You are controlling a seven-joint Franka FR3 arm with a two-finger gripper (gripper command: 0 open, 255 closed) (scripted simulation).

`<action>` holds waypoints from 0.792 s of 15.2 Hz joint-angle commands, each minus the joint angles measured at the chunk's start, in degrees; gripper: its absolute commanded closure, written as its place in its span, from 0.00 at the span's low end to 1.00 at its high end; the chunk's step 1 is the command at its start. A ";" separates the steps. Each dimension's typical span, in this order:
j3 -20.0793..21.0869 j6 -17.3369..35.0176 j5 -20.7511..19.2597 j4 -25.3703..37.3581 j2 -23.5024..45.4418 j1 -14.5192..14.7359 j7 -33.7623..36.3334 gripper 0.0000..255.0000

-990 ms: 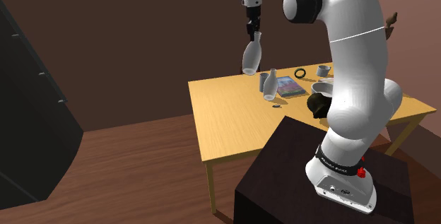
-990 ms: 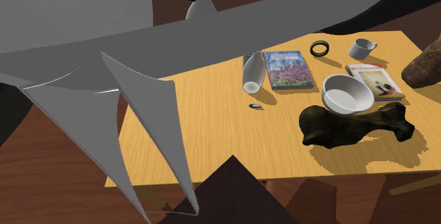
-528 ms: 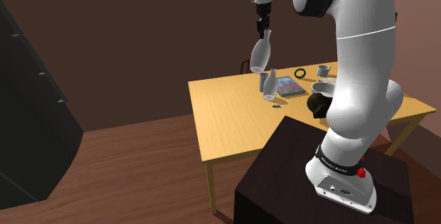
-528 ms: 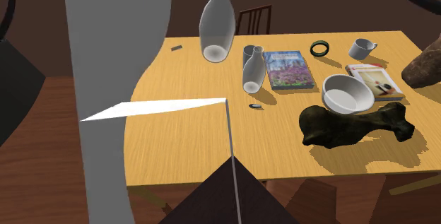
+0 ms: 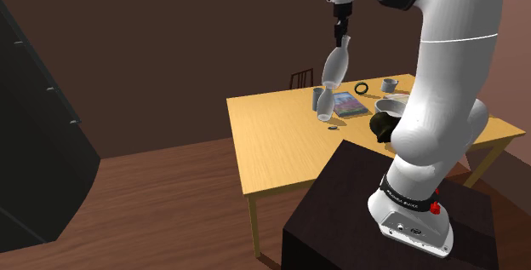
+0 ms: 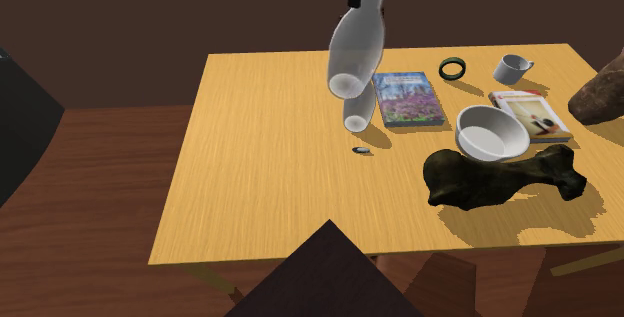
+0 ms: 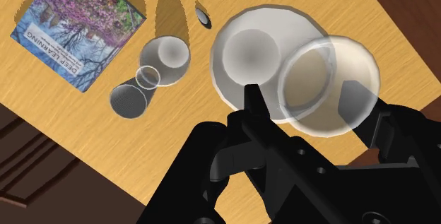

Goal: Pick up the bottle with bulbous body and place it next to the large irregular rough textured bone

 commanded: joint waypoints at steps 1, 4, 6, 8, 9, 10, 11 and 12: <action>-0.95 1.00 -0.31 -1.65 -0.87 -1.43 -2.47 1.00; -2.34 1.97 -0.90 -3.75 -2.36 -3.31 -5.73 1.00; -3.27 2.52 -1.17 -4.75 -3.06 -4.67 -8.02 1.00; -4.23 2.99 -1.32 -5.47 -3.51 -6.10 -10.39 1.00; -4.70 3.20 -1.35 -5.71 -3.65 -6.85 -11.61 1.00; -5.19 3.39 -1.34 -5.88 -3.73 -7.61 -12.85 1.00; -5.67 3.56 -1.30 -5.98 -3.74 -8.39 -14.12 1.00; -5.99 3.66 -1.25 -6.01 -3.72 -8.93 -14.97 1.00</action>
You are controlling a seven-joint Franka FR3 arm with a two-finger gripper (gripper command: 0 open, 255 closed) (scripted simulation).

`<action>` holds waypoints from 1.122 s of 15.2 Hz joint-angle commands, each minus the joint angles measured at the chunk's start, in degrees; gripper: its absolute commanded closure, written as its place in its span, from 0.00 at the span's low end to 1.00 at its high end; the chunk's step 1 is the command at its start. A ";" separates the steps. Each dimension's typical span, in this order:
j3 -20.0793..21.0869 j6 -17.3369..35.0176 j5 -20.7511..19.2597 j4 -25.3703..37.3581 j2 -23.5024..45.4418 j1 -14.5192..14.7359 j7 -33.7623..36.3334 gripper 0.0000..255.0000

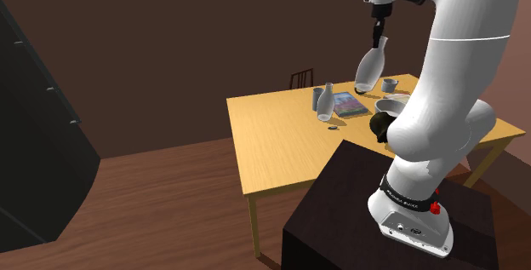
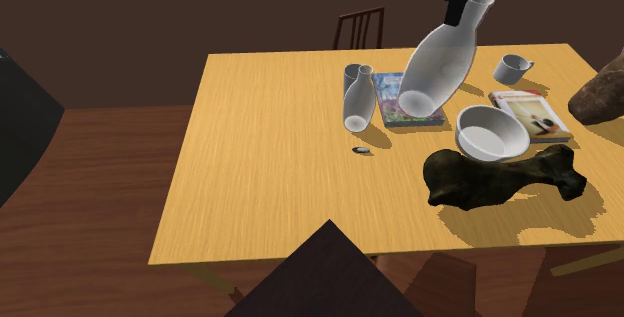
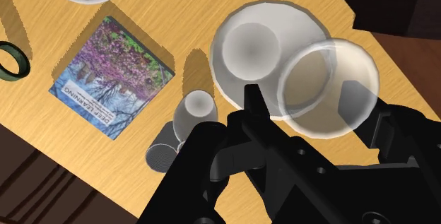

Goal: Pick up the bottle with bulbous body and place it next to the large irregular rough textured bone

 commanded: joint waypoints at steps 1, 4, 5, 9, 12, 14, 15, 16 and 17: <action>-0.37 0.80 0.13 -0.55 0.15 -0.68 -1.14 1.00; -0.30 3.04 0.26 -2.60 0.38 -0.64 -1.06 1.00; -0.28 3.77 0.32 -3.25 0.48 -0.64 -1.05 1.00; -0.16 6.69 0.63 -5.71 1.04 -0.67 -1.04 1.00; -0.06 8.85 0.95 -7.39 1.60 -0.74 -1.09 1.00; 0.02 10.27 1.20 -8.44 2.04 -0.80 -1.15 1.00; 0.07 10.97 1.34 -8.94 2.27 -0.84 -1.19 1.00; 0.12 11.67 1.48 -9.43 2.52 -0.88 -1.24 1.00; 0.17 12.37 1.64 -9.91 2.79 -0.92 -1.28 1.00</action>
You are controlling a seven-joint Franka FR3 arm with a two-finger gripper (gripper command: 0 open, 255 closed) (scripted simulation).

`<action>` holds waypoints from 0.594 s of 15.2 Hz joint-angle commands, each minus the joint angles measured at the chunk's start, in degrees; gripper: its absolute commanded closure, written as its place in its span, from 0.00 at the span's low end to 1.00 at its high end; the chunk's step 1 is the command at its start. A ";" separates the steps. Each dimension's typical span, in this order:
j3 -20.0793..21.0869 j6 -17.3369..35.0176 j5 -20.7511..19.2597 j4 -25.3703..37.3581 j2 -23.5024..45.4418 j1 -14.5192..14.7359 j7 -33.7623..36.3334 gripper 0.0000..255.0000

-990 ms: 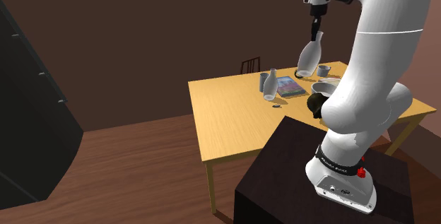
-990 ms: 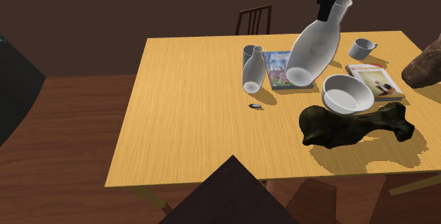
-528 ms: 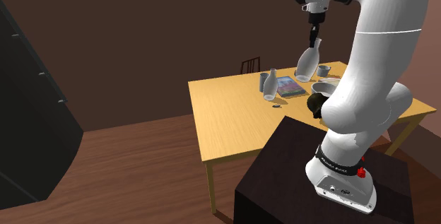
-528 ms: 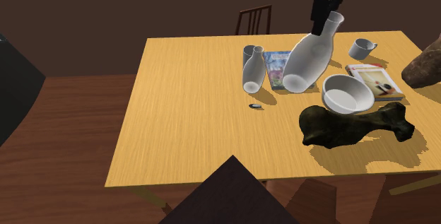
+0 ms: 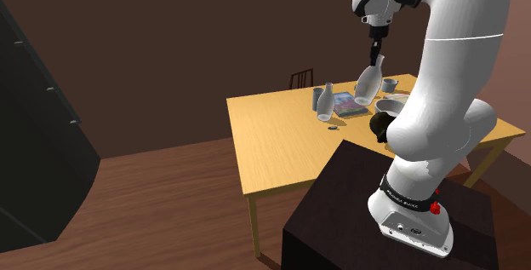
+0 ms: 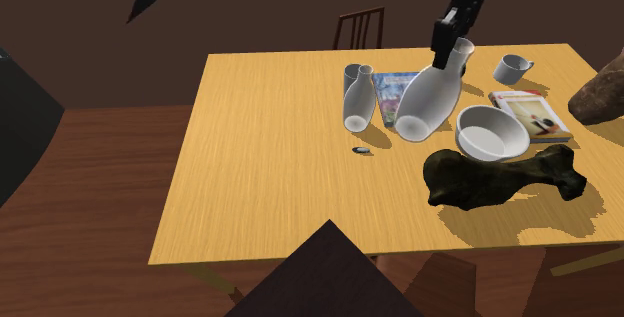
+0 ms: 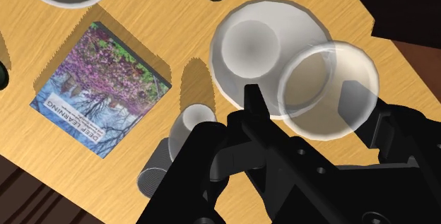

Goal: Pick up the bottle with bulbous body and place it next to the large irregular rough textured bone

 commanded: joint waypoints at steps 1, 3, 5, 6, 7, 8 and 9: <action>0.10 1.64 0.32 -1.16 0.51 -0.10 -0.12 1.00; 0.21 3.03 0.67 -2.04 1.09 -0.20 -0.24 1.00; 0.35 4.39 1.04 -2.87 1.72 -0.32 -0.38 1.00; 0.42 5.07 1.24 -3.27 2.05 -0.39 -0.46 1.00; 0.50 5.75 1.45 -3.65 2.39 -0.46 -0.55 1.00; 0.59 6.42 1.66 -4.02 2.75 -0.54 -0.64 1.00; 0.68 7.09 1.88 -4.37 3.11 -0.61 -0.73 1.00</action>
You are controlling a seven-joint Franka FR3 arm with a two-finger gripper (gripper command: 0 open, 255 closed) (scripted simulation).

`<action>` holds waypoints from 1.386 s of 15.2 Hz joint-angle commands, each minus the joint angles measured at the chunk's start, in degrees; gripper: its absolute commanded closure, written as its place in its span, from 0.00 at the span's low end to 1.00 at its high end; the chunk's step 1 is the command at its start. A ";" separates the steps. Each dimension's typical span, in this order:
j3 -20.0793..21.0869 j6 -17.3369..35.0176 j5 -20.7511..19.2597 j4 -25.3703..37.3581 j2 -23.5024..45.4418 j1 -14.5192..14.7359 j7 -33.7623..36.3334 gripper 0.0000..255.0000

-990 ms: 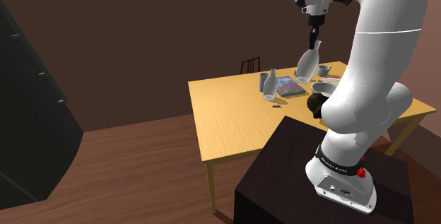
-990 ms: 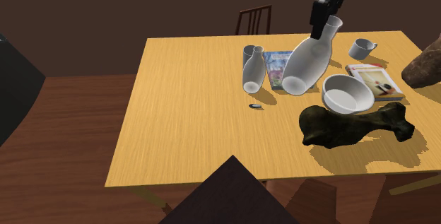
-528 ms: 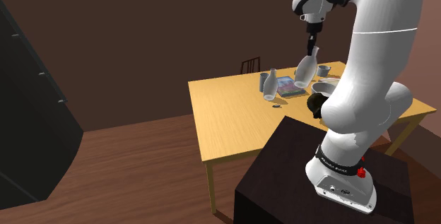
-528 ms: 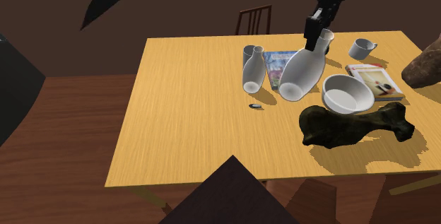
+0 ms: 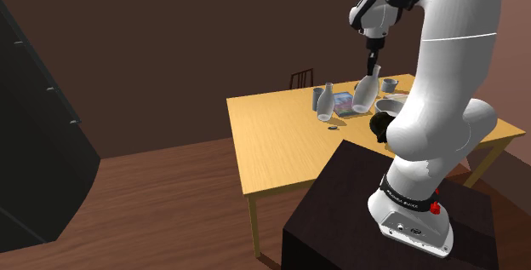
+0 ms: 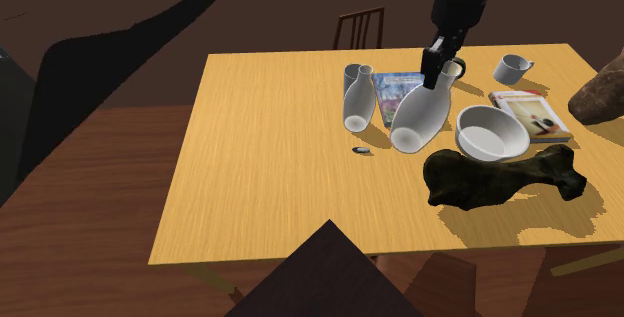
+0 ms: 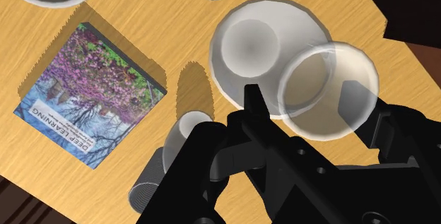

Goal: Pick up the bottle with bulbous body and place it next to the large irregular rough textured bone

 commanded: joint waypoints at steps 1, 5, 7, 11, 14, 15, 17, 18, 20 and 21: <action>0.14 1.41 0.53 -0.61 0.84 -0.31 -0.40 1.00; 0.58 4.03 1.51 -1.85 2.44 -0.69 -0.83 1.00; 0.83 5.32 2.03 -2.39 3.29 -0.90 -1.07 1.00; 1.40 7.84 3.15 -3.31 5.10 -1.37 -1.59 1.00; 1.90 9.69 4.04 -3.87 6.54 -1.77 -2.01 1.00; 2.08 10.29 4.34 -4.03 7.04 -1.92 -2.15 1.00; 2.46 11.49 4.95 -4.31 8.05 -2.22 -2.44 1.00; 2.66 12.08 5.26 -4.43 8.57 -2.37 -2.59 1.00; 3.08 13.25 5.88 -4.64 9.62 -2.70 -2.89 1.00; 3.29 13.83 6.20 -4.72 10.16 -2.87 -3.04 1.00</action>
